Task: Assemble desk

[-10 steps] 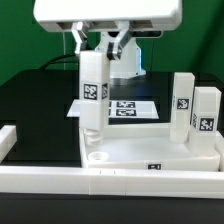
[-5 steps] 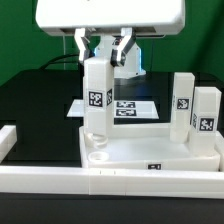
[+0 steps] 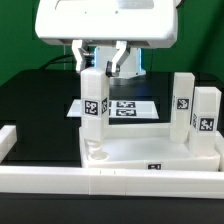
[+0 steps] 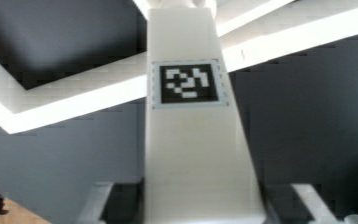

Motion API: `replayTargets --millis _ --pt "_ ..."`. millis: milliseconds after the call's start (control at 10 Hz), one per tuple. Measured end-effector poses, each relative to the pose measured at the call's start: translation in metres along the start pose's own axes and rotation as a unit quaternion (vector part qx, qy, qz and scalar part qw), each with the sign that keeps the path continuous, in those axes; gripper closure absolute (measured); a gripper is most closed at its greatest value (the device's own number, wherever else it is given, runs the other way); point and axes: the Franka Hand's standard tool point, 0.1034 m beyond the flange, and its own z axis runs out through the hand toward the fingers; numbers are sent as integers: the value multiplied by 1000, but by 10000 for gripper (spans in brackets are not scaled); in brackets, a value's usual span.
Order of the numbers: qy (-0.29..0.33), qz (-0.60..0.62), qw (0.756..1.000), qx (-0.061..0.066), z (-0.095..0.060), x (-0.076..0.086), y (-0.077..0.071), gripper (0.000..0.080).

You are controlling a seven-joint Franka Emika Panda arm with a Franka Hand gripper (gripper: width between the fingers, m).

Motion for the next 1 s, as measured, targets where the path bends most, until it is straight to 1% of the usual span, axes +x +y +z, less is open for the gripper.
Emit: replayTargets --millis 600,1000 --pt "0 -5 1000 -3 7 0 -3 509" --pt "-3 -11 1000 -6 13 -7 -6 509"
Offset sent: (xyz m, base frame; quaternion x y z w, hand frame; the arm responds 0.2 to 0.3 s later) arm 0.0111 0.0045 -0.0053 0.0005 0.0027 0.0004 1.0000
